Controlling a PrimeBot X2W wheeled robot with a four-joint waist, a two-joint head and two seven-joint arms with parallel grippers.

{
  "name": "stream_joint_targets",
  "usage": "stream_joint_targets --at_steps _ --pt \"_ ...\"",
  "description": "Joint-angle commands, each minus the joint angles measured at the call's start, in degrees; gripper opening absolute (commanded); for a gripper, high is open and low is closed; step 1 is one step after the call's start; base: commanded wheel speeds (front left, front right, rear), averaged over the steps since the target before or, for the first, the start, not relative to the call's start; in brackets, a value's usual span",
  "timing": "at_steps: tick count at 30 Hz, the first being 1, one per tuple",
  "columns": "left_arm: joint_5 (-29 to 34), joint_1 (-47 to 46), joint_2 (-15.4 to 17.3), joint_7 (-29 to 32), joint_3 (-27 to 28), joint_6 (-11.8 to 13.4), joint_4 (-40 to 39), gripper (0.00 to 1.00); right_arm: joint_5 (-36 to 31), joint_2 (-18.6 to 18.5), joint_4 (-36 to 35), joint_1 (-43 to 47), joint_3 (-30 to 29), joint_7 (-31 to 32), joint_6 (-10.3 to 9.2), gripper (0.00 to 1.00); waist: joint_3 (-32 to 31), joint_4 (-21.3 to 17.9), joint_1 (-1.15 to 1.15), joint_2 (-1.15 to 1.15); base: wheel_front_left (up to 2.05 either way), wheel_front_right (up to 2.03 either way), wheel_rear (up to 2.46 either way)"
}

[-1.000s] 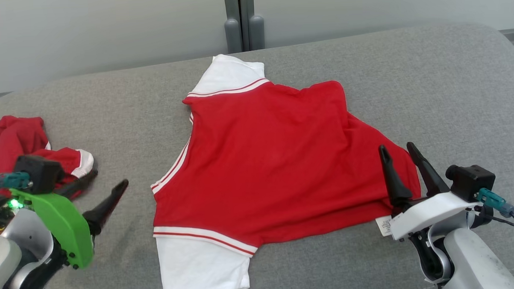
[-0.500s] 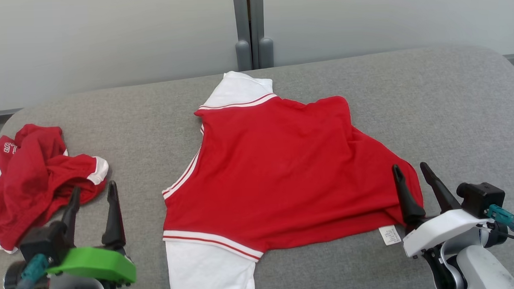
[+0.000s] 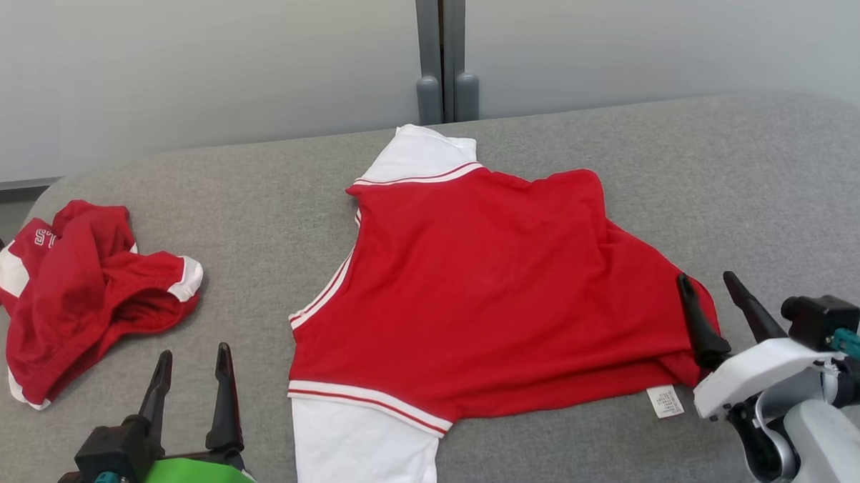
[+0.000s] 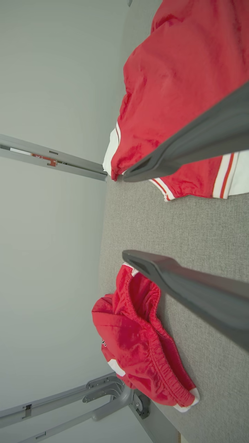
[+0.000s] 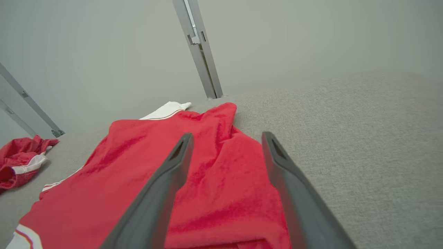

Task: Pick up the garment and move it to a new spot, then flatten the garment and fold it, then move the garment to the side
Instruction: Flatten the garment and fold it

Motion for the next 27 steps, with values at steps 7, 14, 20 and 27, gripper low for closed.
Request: stream_joint_targets --at_steps 7,14,20,27 --pt "3.9 -0.9 -3.3 -0.2 2.5 -4.2 2.4 1.00 1.5 -2.9 8.9 -7.5 -0.9 13.1 -0.05 1.00 0.5 1.2 0.00 0.00 0.00 0.00 0.00" --pt "5.8 -2.2 -6.1 -0.2 5.0 -7.0 4.6 1.00 1.6 -4.3 20.8 -14.6 -4.9 28.7 -0.05 1.00 1.9 3.9 0.00 0.00 0.00 0.00 0.00" --pt "6.8 -3.2 -7.3 -0.2 6.6 -8.6 6.3 1.00 1.1 -3.8 26.4 -17.1 -6.2 33.6 -0.06 0.90 2.6 5.4 0.00 0.00 0.00 0.00 0.00" --pt "8.0 -4.0 -8.3 -0.2 8.0 -9.7 7.5 1.00 -1.1 -3.4 30.5 -19.4 -7.3 31.9 -0.05 0.00 3.1 6.7 0.00 0.00 0.00 0.00 0.00"
